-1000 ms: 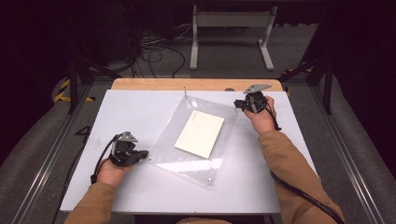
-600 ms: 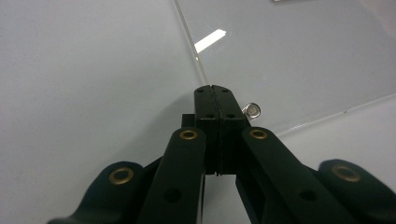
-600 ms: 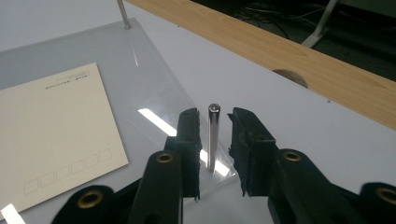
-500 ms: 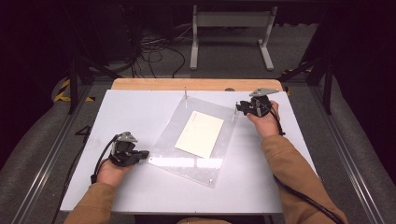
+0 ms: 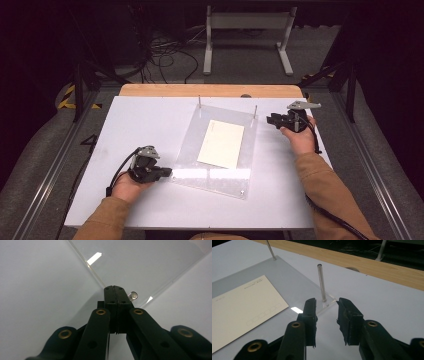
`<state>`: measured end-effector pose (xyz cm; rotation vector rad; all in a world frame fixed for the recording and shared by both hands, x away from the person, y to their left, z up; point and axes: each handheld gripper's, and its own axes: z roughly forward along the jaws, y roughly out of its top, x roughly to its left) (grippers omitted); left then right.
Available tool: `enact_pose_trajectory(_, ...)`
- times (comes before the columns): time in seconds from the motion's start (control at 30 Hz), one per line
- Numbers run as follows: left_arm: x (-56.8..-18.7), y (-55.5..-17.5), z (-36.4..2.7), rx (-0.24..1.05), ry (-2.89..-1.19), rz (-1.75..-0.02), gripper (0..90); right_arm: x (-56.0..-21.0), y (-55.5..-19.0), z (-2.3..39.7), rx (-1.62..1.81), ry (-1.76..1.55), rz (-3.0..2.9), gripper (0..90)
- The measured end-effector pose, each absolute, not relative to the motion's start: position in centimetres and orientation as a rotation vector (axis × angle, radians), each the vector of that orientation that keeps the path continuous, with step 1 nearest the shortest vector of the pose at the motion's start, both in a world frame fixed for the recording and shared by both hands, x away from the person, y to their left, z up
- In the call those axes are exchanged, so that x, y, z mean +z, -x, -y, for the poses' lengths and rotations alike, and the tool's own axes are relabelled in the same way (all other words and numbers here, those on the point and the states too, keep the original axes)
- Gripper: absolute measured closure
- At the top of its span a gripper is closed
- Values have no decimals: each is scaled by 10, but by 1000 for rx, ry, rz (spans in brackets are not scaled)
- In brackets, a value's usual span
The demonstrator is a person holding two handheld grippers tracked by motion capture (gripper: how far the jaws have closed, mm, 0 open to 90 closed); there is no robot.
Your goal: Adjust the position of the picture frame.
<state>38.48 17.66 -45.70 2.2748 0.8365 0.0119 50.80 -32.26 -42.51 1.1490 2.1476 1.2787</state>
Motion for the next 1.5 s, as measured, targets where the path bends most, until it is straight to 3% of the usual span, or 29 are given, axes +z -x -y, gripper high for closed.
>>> enact_pose_trajectory(0.47,-451,-371,-131,13,-2358,-664,893,-427,-516,325,1270,-1142,-2160,642)
enact_pose_trajectory(0.63,-449,-371,-134,10,-2305,-686,759,-426,-529,316,1255,-1124,-2153,632)
enact_pose_trajectory(1.03,-443,-369,-152,118,-2187,-738,697,-423,-564,290,1176,-1069,-2150,657)
enact_pose_trajectory(1.33,-441,-366,-162,144,-2171,-760,697,-434,-577,280,1180,-1092,-2166,713)
enact_pose_trajectory(1.5,-443,-366,-164,132,-2165,-770,697,-436,-579,281,1147,-1070,-2183,842)
